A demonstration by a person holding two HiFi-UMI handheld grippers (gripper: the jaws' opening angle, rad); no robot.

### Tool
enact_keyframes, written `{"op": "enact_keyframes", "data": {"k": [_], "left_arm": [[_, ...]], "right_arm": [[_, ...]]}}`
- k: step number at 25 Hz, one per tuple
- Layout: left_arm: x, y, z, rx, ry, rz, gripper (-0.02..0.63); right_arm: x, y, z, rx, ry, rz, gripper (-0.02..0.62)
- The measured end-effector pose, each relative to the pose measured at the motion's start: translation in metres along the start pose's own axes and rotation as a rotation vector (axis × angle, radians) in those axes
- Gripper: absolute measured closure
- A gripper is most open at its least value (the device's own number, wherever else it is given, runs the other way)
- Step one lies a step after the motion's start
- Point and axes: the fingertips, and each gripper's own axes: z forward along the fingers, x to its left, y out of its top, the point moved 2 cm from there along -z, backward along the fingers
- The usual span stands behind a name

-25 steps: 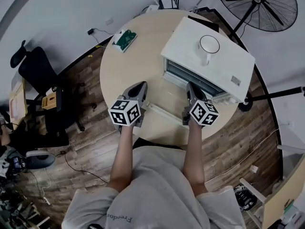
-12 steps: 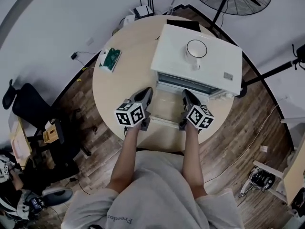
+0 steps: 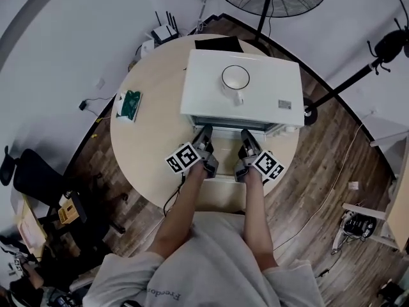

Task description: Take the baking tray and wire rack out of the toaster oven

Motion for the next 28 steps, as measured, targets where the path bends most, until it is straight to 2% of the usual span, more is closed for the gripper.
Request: {"op": "enact_keyframes", "data": {"k": [7, 8, 10, 12, 17, 21, 25, 28], "left_arm": [[0.007, -0.011, 0.024, -0.09, -0.019, -0.133, 0.549], [0.01, -0.011, 0.026, -0.099, -0.022, -0.153, 0.549], [0.013, -0.011, 0.032, -0.104, -0.037, -0.183, 0.547], [0.015, -0.013, 0.039, -0.093, -0.054, -0.213, 0.513], [0.027, -0.01, 0.051, -0.114, -0.046, -0.267, 0.482], [0.032, -0.005, 0.063, -0.135, -0.041, -0.286, 0.482], [0.035, 0.001, 0.069, -0.142, -0.037, -0.304, 0.482], [0.039, 0.005, 0.074, -0.15, -0.029, -0.321, 0.482]], "right_arm": [[-0.023, 0.013, 0.013, -0.015, 0.016, 0.119, 0.592], [-0.027, 0.014, 0.015, -0.013, 0.017, 0.136, 0.578], [-0.033, 0.014, 0.019, 0.0, 0.017, 0.161, 0.501], [-0.037, 0.014, 0.022, 0.009, 0.006, 0.188, 0.48], [-0.04, 0.019, 0.034, -0.029, 0.05, 0.263, 0.479], [-0.049, 0.027, 0.039, -0.051, 0.025, 0.31, 0.48], [-0.053, 0.03, 0.046, -0.074, 0.055, 0.337, 0.48], [-0.056, 0.029, 0.049, -0.077, 0.038, 0.35, 0.482]]}}
